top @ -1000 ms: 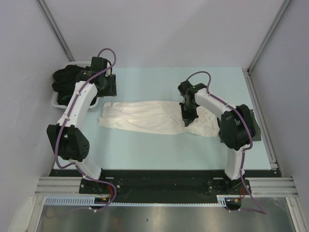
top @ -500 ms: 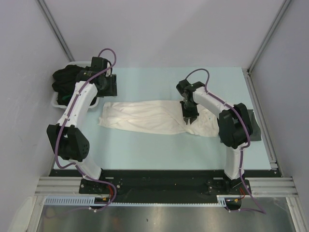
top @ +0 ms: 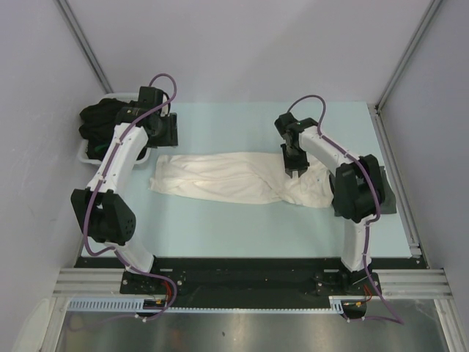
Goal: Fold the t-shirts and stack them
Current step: Fold the other side of the tshirt into a rectangle, then rotate the tshirt 75degrees
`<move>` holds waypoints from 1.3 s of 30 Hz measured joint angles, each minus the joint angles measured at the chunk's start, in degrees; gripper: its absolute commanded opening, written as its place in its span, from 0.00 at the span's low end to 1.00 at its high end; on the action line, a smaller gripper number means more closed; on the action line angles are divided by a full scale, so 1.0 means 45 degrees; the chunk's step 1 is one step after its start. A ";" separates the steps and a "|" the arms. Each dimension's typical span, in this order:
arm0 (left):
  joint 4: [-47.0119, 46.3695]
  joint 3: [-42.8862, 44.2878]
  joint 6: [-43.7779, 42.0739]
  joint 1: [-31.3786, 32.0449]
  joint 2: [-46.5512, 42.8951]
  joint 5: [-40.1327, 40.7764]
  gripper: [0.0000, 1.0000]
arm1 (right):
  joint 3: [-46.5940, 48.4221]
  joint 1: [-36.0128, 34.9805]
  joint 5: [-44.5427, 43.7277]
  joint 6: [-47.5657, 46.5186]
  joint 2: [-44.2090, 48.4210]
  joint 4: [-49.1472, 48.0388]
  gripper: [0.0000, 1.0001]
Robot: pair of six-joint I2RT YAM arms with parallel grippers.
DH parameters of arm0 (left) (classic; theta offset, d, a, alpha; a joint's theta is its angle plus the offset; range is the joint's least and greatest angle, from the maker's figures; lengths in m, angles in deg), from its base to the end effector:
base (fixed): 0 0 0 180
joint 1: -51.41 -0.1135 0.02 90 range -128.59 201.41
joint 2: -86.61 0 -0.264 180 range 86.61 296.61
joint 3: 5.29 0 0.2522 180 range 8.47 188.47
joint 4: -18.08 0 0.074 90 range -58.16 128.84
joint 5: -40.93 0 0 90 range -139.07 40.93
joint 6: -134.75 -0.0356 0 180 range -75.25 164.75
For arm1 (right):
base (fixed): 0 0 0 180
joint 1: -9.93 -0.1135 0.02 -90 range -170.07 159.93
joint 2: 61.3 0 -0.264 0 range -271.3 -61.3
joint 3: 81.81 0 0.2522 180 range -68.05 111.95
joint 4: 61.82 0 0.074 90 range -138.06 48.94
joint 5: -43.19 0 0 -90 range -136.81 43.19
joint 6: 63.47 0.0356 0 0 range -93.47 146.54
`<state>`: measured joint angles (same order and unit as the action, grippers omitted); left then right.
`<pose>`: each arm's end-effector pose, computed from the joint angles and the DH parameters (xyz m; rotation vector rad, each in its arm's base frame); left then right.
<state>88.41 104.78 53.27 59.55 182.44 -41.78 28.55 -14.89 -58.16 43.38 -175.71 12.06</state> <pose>0.3493 -0.0454 0.3475 -0.0577 2.5379 0.0479 0.3691 0.1630 0.2296 -0.1694 2.8659 -0.1587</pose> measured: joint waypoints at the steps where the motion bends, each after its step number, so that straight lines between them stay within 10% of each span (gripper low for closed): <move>1: 0.0015 0.0000 0.0000 -0.0005 0.0000 0.0005 0.66 | -0.0136 0.0024 -0.0049 -0.0019 -0.0029 -0.0083 0.34; 39: 0.0559 -0.0238 -0.0141 0.0000 -0.0520 0.0733 0.73 | 0.2414 0.3580 -0.1282 -0.1909 -0.1812 -0.1394 0.47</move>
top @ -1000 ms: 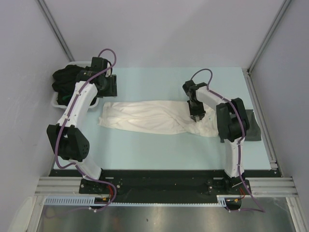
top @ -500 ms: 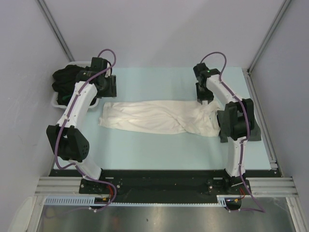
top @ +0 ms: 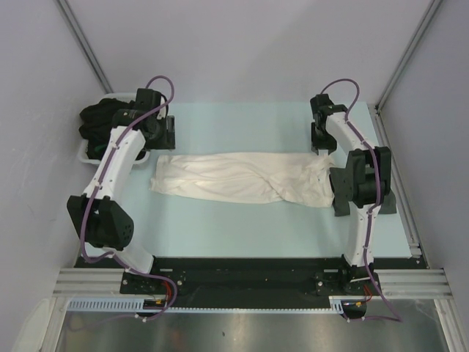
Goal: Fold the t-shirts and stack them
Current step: Rotate the tshirt 75degrees
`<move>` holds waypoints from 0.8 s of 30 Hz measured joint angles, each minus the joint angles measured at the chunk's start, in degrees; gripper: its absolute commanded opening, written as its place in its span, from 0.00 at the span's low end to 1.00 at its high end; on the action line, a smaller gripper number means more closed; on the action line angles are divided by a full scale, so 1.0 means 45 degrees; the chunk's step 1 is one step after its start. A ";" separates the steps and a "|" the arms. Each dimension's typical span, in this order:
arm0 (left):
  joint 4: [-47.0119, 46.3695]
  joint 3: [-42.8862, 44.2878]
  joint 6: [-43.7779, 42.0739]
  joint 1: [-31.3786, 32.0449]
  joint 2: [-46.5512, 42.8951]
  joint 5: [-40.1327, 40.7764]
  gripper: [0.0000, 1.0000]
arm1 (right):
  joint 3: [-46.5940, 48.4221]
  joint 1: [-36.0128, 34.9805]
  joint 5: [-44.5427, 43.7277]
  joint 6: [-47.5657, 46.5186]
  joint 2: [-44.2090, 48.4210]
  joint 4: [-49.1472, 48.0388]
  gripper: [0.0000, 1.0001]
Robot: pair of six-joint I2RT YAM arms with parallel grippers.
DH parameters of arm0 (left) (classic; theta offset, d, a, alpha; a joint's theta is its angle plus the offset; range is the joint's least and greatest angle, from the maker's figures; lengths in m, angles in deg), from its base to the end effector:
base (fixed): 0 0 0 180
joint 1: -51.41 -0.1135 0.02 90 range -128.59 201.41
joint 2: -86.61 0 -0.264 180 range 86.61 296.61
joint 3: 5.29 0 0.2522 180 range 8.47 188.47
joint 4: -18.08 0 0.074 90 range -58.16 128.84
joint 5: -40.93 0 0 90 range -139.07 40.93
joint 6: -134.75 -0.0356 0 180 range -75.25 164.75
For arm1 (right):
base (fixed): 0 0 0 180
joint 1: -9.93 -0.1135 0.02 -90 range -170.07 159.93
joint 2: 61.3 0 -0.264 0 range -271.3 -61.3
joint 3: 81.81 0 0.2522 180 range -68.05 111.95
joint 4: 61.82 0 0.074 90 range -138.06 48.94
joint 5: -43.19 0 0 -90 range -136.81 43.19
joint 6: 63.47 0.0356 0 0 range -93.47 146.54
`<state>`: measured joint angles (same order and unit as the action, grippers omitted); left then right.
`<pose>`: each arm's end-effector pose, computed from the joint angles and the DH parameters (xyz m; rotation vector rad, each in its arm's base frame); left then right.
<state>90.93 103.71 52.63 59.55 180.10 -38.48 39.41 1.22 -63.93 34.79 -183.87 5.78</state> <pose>0.3354 -0.0414 0.3527 -0.0635 2.5499 0.1299 0.4494 0.0582 0.2292 0.0653 2.7176 -0.3301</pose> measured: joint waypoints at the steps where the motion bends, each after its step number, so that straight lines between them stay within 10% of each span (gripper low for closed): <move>1: 0.0039 -0.0034 0.0000 0.0000 -0.0117 0.0024 0.74 | -0.0155 0.0039 0.0049 -0.0010 -0.0087 -0.0112 0.48; 24: 0.0044 -0.0588 -0.0097 0.0000 -0.0597 0.0287 0.76 | -0.1166 0.0690 0.0141 -0.0617 -0.0981 -0.1273 0.53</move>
<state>91.12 101.07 52.20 59.55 177.42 -37.19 34.16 4.33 -63.30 32.01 -188.28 0.06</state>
